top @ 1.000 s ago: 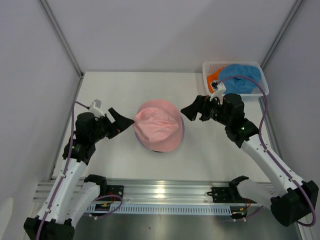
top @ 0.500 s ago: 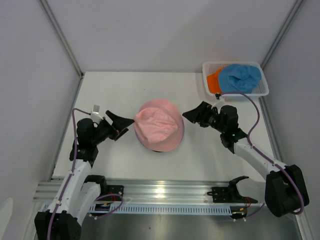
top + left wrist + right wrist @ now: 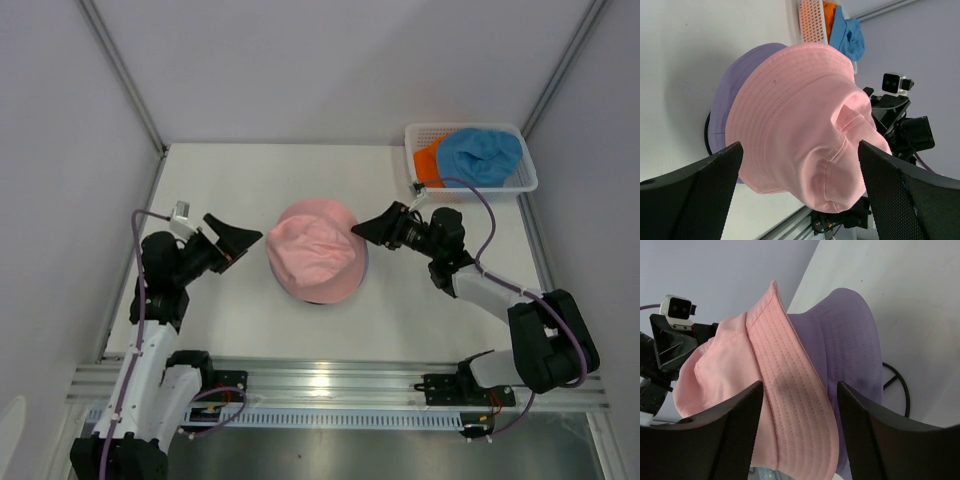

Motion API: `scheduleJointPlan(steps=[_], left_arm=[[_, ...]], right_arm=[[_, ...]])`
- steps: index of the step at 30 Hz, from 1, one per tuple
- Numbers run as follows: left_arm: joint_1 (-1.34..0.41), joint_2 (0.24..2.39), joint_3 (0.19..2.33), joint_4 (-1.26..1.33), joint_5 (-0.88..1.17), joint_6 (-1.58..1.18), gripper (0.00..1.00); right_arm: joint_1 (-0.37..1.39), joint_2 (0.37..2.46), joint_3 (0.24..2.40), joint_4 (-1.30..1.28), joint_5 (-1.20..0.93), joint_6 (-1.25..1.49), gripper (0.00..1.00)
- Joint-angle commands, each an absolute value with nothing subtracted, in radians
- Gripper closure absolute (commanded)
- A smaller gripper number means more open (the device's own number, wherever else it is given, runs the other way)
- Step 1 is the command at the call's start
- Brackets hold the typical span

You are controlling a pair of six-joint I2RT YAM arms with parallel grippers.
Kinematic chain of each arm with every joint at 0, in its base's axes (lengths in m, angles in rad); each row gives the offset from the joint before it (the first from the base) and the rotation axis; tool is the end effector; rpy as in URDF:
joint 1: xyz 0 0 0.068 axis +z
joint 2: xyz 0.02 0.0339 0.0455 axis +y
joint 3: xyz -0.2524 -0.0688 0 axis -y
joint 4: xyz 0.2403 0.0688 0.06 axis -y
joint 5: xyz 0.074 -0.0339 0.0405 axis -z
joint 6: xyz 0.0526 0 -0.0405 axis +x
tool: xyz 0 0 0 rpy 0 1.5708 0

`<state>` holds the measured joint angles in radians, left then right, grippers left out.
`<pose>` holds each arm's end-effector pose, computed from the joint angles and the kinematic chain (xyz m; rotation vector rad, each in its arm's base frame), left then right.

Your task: Stack the hats

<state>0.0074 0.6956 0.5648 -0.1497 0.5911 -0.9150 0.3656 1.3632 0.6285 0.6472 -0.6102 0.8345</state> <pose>0.1856 -0.0279 0.2708 -0.4605 1.9155 -1.1590 0.2724 0.1365 0.2337 -0.0857 1.8440 1.3786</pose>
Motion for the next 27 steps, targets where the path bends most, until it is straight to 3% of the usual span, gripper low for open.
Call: scheduleJointPlan(steps=[1, 6, 7, 8, 10, 11, 18, 27], left_arm=[[0.023, 0.703, 0.629, -0.179, 0.614, -0.864, 0.01], [0.028, 0.704, 0.644, -0.216, 0.586, -0.839, 0.01], [0.028, 0.706, 0.638, -0.225, 0.575, -0.838, 0.01], [0.029, 0.707, 0.638, -0.232, 0.572, -0.839, 0.00], [0.037, 0.710, 0.611, -0.232, 0.563, -0.865, 0.05], [0.040, 0.712, 0.598, -0.215, 0.572, -0.880, 0.07], [0.044, 0.718, 0.431, 0.049, 0.626, -1.018, 0.23], [0.044, 0.773, 0.368, 0.167, 0.612, -1.022, 0.39]], right_arm=[[0.377, 1.394, 0.667, 0.764, -0.656, 0.842, 0.37], [0.390, 1.440, 0.681, 0.804, -0.684, 0.856, 0.59], [0.391, 1.446, 0.683, 0.807, -0.690, 0.862, 0.65], [0.391, 1.456, 0.686, 0.802, -0.690, 0.861, 0.79], [0.391, 1.456, 0.696, 0.770, -0.675, 0.847, 0.97], [0.391, 1.447, 0.699, 0.749, -0.660, 0.838, 1.00], [0.376, 1.387, 0.681, 0.545, -0.474, 0.793, 1.00], [0.380, 1.439, 0.657, 0.595, -0.499, 0.831, 1.00]])
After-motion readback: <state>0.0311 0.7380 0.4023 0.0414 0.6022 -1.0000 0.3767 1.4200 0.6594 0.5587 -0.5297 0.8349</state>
